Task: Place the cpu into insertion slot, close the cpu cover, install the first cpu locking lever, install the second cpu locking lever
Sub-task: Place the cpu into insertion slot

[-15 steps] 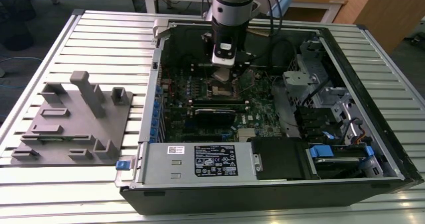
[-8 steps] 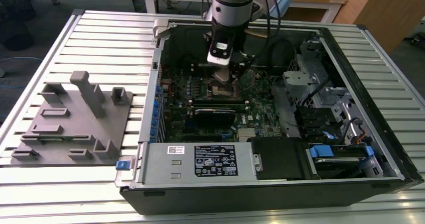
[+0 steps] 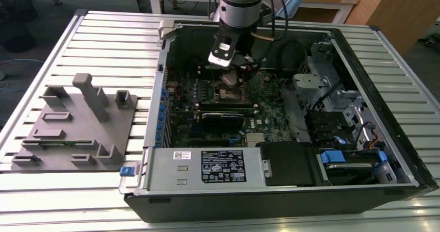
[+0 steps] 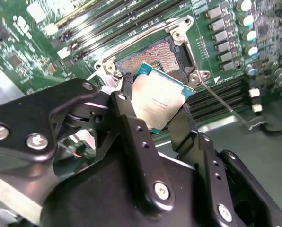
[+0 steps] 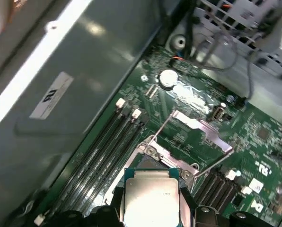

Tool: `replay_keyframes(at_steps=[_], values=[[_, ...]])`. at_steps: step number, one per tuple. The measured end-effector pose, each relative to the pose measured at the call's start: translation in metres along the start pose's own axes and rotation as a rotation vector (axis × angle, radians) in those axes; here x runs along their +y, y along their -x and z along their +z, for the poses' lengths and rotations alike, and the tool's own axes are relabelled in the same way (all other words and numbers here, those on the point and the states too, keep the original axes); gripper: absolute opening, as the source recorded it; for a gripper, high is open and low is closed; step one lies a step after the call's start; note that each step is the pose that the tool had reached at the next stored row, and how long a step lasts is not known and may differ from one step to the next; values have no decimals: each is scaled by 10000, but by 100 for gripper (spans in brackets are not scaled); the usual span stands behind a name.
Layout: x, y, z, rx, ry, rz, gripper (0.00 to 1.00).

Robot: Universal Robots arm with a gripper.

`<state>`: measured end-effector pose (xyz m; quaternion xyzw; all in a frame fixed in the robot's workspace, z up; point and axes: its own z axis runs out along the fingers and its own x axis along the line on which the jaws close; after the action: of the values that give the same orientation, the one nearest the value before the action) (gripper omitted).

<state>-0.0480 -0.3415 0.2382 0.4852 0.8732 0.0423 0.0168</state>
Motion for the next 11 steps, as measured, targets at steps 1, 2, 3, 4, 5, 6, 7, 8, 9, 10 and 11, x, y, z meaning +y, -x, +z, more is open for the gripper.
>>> replay_keyframes(at_steps=[1, 2, 3, 4, 5, 6, 7, 8, 9, 10, 11], values=[[0, 0, 1, -16, 2, 175, 54], [0, 0, 3, -32, 4, 354, 54], [0, 0, 4, -48, 6, 534, 54], [0, 0, 6, -64, 9, 712, 54], [-1, 0, 7, -82, 11, 907, 54], [-1, 0, 8, -98, 13, 1087, 54], [-1, 0, 10, -114, 15, 1265, 54], [-1, 0, 11, -130, 17, 1446, 54], [-1, 0, 13, -147, 19, 1624, 54], [-1, 0, 14, -163, 21, 1803, 54], [-1, 0, 15, -180, 23, 1993, 54]])
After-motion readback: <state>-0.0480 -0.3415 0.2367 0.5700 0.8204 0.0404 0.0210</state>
